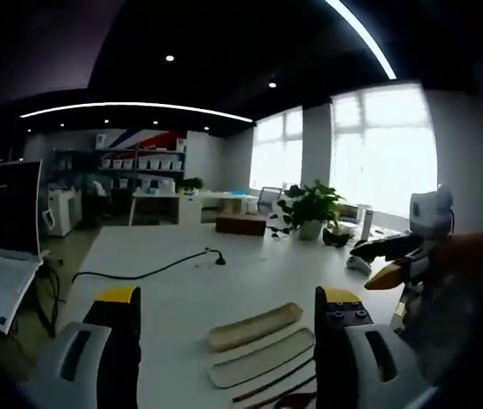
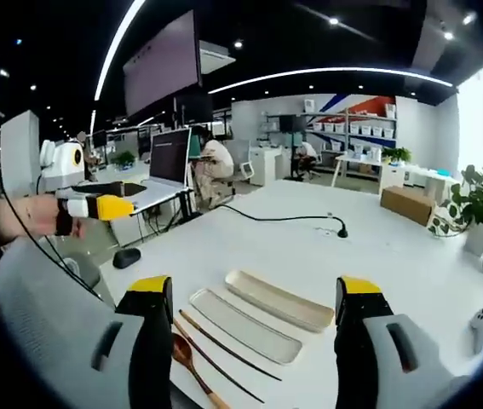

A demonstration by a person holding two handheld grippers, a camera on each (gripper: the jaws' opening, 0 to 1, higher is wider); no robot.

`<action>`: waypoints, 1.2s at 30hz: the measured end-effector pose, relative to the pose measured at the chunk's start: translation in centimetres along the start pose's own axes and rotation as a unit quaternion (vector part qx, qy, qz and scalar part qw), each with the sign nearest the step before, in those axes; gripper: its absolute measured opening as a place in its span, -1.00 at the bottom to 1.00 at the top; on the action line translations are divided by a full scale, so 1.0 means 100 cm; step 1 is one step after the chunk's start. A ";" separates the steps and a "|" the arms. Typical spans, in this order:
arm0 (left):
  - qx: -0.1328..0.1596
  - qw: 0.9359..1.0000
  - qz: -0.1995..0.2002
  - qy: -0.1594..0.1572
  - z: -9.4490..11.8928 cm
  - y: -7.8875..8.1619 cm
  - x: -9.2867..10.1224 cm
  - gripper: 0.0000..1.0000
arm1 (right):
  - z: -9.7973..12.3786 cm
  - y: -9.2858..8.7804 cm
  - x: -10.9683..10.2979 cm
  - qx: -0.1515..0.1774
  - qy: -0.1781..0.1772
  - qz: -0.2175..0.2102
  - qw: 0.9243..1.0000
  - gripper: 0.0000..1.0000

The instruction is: Arrange the utensils inside the cutlery case until each visible utensil rests in its matching compartment.

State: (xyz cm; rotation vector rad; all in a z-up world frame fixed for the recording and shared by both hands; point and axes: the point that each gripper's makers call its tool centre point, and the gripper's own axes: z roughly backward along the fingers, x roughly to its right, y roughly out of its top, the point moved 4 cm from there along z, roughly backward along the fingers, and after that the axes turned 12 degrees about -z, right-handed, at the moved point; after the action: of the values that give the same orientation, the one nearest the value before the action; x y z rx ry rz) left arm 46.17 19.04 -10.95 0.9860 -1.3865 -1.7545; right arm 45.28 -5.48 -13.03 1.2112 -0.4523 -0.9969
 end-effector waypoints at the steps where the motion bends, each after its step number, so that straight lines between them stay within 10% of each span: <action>1: 0.000 1.000 0.000 0.000 0.000 0.000 0.000 0.73 | 0.000 0.000 0.000 0.000 0.000 0.001 1.000 0.55; 36: 0.007 1.000 0.003 -0.008 -0.002 0.003 0.003 0.69 | -0.001 -0.004 0.010 -0.014 -0.019 0.019 1.000 0.55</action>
State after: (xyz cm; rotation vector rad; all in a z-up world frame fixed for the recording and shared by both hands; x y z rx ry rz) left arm 46.20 18.63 -10.71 0.9761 -1.4117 -1.7553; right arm 45.73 -6.23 -13.69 1.1562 -0.4866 -0.9921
